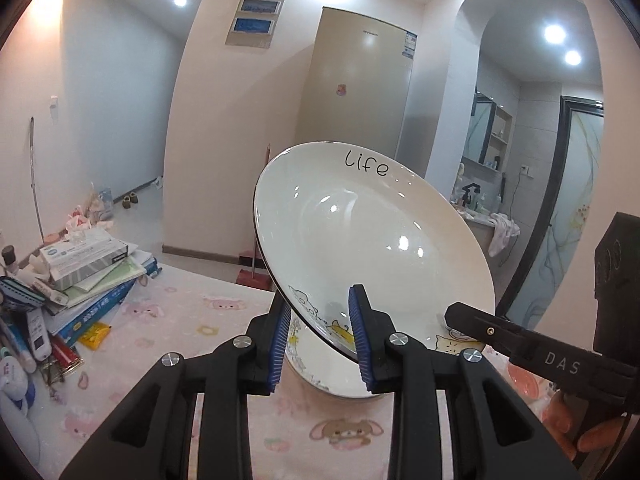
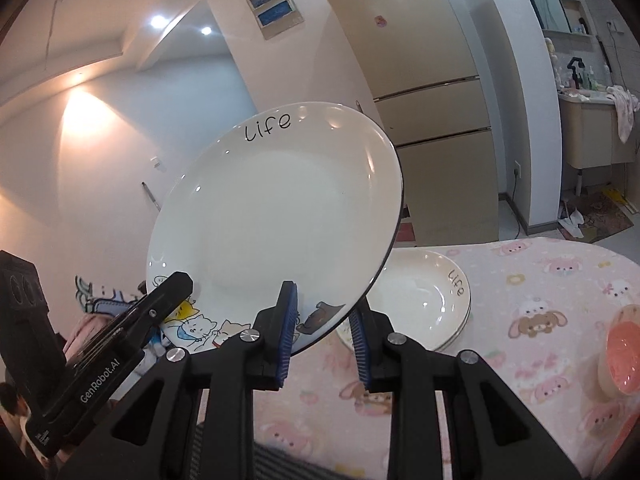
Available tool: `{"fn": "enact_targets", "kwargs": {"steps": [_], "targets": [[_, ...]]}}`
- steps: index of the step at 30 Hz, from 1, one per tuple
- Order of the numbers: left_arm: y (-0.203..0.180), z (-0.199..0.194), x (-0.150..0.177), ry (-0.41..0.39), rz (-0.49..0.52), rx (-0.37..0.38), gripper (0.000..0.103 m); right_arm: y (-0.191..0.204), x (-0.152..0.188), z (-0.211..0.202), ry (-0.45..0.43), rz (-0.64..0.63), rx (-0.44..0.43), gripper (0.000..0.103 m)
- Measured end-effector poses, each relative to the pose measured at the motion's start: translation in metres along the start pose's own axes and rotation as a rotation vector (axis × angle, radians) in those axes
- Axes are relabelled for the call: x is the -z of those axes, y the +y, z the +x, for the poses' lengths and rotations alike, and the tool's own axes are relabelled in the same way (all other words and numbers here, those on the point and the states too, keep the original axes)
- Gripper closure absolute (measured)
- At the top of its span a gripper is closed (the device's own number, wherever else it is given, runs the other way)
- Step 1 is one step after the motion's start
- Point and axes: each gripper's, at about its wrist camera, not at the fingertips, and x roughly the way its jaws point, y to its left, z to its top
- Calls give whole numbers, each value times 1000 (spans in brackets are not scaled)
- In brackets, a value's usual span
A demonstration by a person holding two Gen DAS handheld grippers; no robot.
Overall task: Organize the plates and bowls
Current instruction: 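Lift the held plate with the right gripper toward the plate stack, then lower the held white plate onto the stack of white plates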
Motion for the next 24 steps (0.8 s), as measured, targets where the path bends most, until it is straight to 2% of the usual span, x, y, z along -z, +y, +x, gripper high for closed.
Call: {"fn": "enact_targets", "kwargs": {"steps": [6, 10, 15, 17, 20, 24], "targets": [[5, 53, 9, 75, 9, 28, 71, -26, -5, 32, 6, 33, 32, 78], [15, 88, 33, 154, -8, 34, 71, -48, 11, 56, 50, 55, 29, 77], [25, 124, 65, 257, -32, 35, 71, -68, 29, 85, 135, 79, 89, 77], [24, 135, 74, 294, -7, 9, 71, -69, 35, 92, 151, 70, 121, 77], [25, 142, 86, 302, 11, -21, 71, -66, 45, 103, 179, 39, 168, 77], [26, 156, 96, 342, -4, -9, 71, -69, 51, 110, 221, 40, 195, 78]]}}
